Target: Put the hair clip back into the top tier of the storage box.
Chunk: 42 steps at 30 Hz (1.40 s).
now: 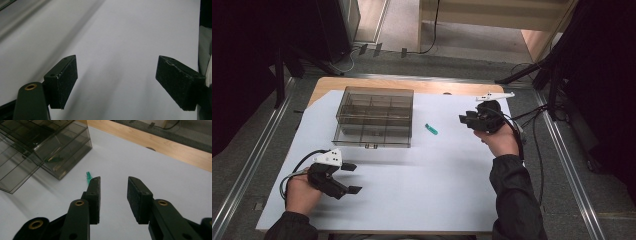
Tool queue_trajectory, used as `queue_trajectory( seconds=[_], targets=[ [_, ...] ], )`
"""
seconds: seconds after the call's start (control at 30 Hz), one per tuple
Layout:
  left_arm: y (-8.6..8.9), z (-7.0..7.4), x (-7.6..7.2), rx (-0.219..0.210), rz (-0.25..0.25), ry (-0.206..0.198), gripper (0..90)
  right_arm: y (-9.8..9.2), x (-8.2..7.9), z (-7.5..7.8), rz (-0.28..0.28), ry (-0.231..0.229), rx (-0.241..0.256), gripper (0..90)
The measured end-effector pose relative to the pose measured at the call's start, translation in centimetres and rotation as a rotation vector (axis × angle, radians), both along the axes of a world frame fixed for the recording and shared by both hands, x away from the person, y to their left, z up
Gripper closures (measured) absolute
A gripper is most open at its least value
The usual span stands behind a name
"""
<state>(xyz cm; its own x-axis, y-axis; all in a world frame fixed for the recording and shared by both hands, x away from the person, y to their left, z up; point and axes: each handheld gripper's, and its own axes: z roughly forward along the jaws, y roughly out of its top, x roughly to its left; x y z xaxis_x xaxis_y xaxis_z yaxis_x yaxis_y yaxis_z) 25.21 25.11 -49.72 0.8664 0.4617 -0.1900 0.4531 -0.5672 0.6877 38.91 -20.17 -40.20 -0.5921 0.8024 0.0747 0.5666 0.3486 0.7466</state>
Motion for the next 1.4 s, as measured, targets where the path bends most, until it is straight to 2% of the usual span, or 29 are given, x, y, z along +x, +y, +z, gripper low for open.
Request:
queue_trajectory(
  seconds=[0.07, 0.17, 0.23, 0.3, 0.57, 0.73, 0.97, 1.17, 1.4],
  targets=[
    [0.0, 0.0, 0.0, -0.001, 0.001, -0.001, 18.7, 0.0, 0.1, 0.1, 0.001, 0.012, -0.016, 64.3],
    [0.0, 0.0, 0.0, -0.003, 0.0, 0.0, 18.7, -0.1, 0.3, 0.3, -0.011, 0.037, -0.013, 63.2],
    [0.0, 0.0, 0.0, -0.002, -0.001, 0.002, 18.7, -0.1, 0.5, 0.5, -0.036, 0.087, -0.004, 63.0],
    [-0.1, -0.1, 0.0, 0.0, -0.005, 0.004, 18.7, -0.2, 0.7, 0.5, -0.032, 0.113, -0.006, 63.3],
    [0.0, 0.0, -0.1, 0.001, -0.005, 0.002, 18.7, 0.2, 0.6, 0.4, 0.007, 0.068, -0.035, 65.5],
    [0.1, 0.0, -0.3, -0.002, 0.0, -0.002, 18.8, 0.6, 0.9, 0.2, 0.003, 0.08, -0.065, 59.9],
    [0.4, 0.0, -0.7, -0.006, 0.005, -0.004, 18.7, 1.4, 1.3, 0.0, 0.022, 0.108, -0.097, 58.8],
    [0.3, -0.1, -1.0, -0.004, 0.006, -0.006, 18.7, 2.1, 1.7, -0.3, 0.051, 0.104, -0.132, 57.2],
    [0.4, -0.2, -1.1, -0.003, 0.002, -0.006, 18.8, 3.0, 2.3, -0.8, 0.075, 0.124, -0.165, 56.2]
  ],
)
